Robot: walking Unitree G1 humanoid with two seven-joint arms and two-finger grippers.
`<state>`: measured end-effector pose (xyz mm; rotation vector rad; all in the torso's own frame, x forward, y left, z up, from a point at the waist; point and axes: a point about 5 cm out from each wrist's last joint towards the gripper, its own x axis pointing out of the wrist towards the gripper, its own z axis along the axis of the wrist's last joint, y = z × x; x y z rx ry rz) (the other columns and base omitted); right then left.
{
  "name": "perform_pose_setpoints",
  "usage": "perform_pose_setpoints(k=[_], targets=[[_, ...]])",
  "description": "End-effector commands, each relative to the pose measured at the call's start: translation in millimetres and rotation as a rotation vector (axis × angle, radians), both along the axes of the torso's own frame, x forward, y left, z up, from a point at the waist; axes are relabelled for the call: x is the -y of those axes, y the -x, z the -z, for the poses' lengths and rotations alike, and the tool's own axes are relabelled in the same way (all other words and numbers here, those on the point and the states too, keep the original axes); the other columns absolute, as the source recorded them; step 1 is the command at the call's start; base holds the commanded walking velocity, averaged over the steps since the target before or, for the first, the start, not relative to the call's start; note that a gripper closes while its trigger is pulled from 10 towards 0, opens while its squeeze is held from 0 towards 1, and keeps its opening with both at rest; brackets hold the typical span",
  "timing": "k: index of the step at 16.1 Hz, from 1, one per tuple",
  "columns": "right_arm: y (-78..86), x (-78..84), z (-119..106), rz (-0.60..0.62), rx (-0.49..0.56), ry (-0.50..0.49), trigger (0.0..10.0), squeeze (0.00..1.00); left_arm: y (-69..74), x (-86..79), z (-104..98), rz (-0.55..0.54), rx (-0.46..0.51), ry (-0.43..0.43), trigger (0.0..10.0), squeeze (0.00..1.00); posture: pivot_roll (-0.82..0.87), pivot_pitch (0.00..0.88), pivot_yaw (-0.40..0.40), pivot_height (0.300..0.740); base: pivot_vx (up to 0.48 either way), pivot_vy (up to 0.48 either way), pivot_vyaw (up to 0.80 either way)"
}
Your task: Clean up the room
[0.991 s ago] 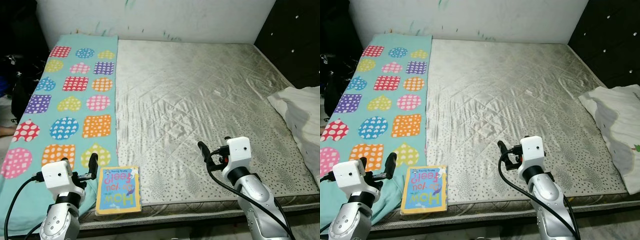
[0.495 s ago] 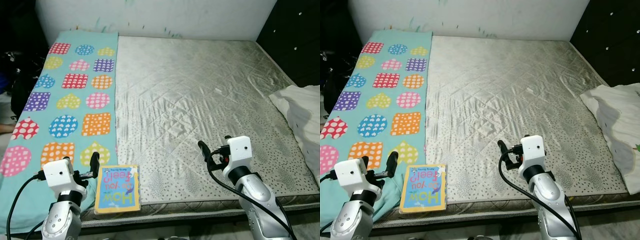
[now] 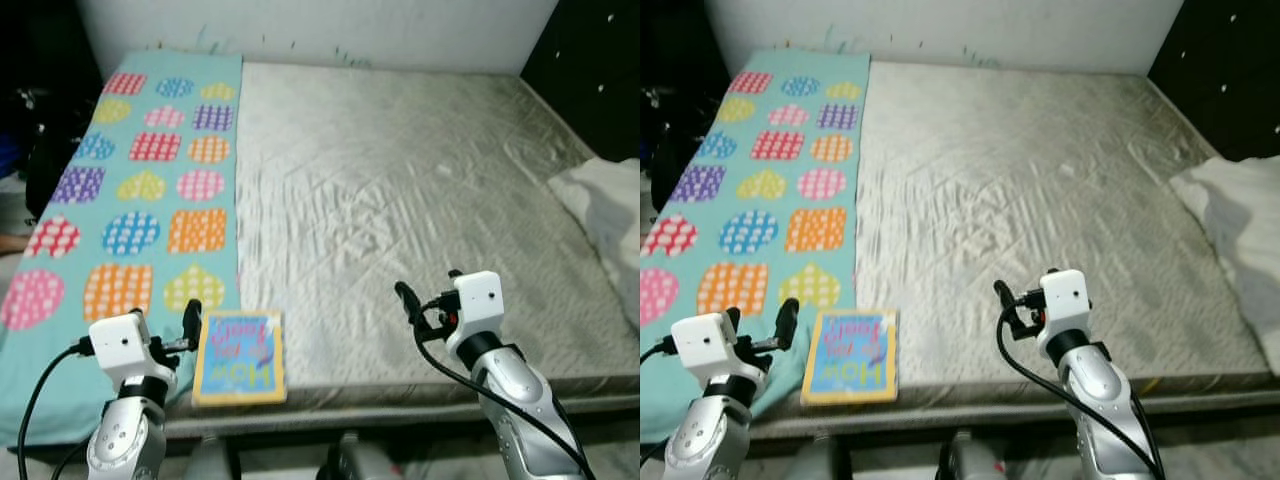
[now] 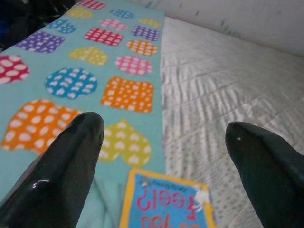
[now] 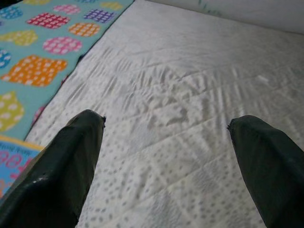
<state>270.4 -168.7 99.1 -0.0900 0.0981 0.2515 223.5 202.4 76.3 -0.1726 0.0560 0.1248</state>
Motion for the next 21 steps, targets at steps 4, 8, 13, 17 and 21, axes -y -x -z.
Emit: perform_pose_setpoints(k=[4,8,13,17,21], targets=[[0.5,0.4,-1.1,-0.011,0.011,0.019,10.0,0.0,-4.9,0.7,-3.3,-0.03,0.012,-0.01,10.0,0.0,-0.1,0.114,-0.082,0.6,0.0,0.0,0.0],[-2.3,0.2,-2.0,-0.016,0.017,0.021,10.0,0.0,-4.8,1.1,-2.5,-0.029,0.009,-0.004,10.0,0.0,-0.1,0.114,-0.083,0.6,0.0,0.0,0.0],[-2.5,-2.9,-1.7,-0.052,0.026,0.057,10.0,0.0,-3.6,1.1,-4.3,-0.035,0.019,0.025,10.0,0.0,-0.09,0.125,-0.086,0.6,0.0,0.0,0.0],[-3.5,-4.3,-2.1,-0.059,0.028,0.063,10.0,0.0,-5.0,2.9,-6.5,-0.028,0.027,0.032,10.0,0.0,-0.09,0.133,-0.09,0.6,0.0,0.0,0.53],[-4.5,-3.0,-0.8,-0.047,0.017,0.046,10.0,0.0,-5.3,4.5,-8.2,-0.02,0.036,0.038,10.0,0.0,-0.09,0.139,-0.091,0.6,0.073,0.0,0.0]])
